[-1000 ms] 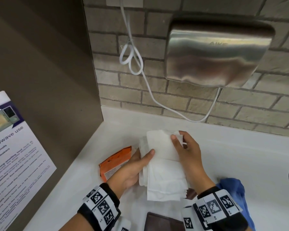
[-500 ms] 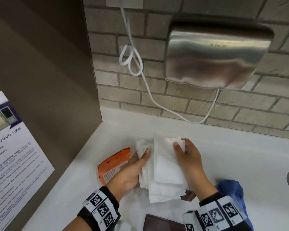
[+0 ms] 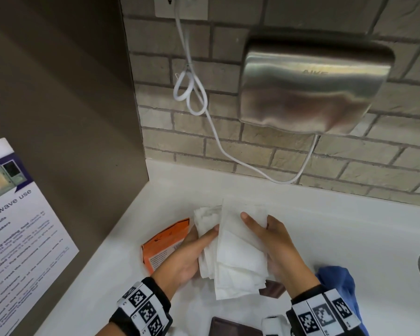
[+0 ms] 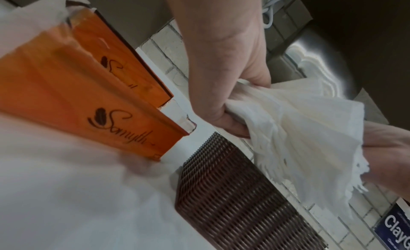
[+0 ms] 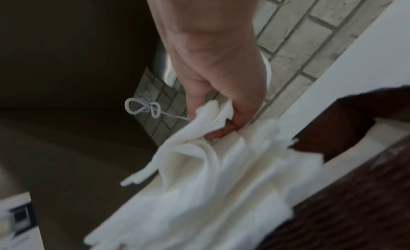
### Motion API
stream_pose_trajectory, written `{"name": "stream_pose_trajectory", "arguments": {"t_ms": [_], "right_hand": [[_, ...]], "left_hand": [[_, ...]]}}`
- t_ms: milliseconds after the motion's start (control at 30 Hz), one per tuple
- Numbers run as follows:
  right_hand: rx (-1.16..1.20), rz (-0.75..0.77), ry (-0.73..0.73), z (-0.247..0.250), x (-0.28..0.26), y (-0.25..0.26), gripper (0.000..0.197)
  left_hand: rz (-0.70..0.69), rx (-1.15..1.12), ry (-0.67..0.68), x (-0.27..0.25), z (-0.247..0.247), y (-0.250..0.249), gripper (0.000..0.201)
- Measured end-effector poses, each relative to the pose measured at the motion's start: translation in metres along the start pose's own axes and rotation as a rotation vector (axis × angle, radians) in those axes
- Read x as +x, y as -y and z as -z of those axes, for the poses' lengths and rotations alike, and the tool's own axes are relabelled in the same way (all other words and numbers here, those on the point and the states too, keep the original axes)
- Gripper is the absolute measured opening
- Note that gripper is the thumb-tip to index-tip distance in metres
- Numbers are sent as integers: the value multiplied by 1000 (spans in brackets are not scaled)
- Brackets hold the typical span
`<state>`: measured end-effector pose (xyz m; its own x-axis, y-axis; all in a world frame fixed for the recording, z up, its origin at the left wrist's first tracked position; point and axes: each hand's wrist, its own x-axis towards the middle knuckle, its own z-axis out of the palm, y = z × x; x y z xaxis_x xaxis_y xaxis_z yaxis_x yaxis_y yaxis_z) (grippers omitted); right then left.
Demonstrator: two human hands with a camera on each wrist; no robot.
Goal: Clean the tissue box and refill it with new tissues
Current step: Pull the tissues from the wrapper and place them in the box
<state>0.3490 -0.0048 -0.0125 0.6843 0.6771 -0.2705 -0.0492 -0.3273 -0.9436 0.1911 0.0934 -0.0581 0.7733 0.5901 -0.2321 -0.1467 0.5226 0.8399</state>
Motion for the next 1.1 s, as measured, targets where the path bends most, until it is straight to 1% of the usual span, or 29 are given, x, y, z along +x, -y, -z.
{"name": "stream_pose_trajectory", "arguments": {"t_ms": [67, 100, 167, 300, 367, 433, 567, 600, 667, 700, 767, 800, 867, 933, 967, 1033, 1067, 1100], "right_hand": [[-64, 43, 16, 0, -2, -2, 56], [-102, 69, 19, 0, -3, -2, 47], [-123, 67, 33, 3, -6, 1, 31], [20, 10, 121, 10, -16, 11, 19], [79, 26, 131, 13, -18, 13, 17], [75, 36, 103, 11, -15, 10, 19], [-87, 95, 40, 4, -7, 0, 28], [-110, 121, 18, 3, -5, -1, 28], [-183, 200, -41, 2, -4, 2, 21], [-222, 251, -74, 3, -5, 5, 23], [-228, 347, -136, 5, -8, 11, 41], [-208, 382, -150, 6, -10, 14, 46], [-159, 419, -185, 9, -12, 18, 48], [-88, 435, -225, 15, -14, 21, 40], [-17, 420, -229, 18, -15, 24, 34], [157, 321, -133, 22, -21, 32, 24], [200, 271, -73, 22, -24, 32, 21], [185, 235, -28, 20, -27, 31, 19]], "left_hand": [[8, 0, -16, 0, 0, 0, 54], [10, 5, -21, 1, 0, 1, 52], [7, 23, -17, 1, 1, 2, 50], [4, 28, -6, 0, 2, 1, 48], [7, -7, -20, -1, -1, 0, 47], [13, -32, -20, -1, 0, 2, 52], [31, -4, -4, 1, 2, 7, 72], [26, 19, -10, 2, 2, 7, 73], [7, 73, -33, 2, 0, 7, 63], [5, 92, -48, 1, -1, 6, 57], [8, 109, -70, 1, 0, 8, 53], [11, 110, -81, 1, 1, 9, 53], [16, 106, -109, 1, 3, 9, 53], [14, 106, -134, 2, 5, 9, 54], [8, 102, -145, 2, 4, 8, 54], [-10, 86, -162, 2, 3, 6, 50], [-18, 78, -164, 2, 1, 5, 49], [-25, 70, -161, 1, -1, 4, 48]]}}
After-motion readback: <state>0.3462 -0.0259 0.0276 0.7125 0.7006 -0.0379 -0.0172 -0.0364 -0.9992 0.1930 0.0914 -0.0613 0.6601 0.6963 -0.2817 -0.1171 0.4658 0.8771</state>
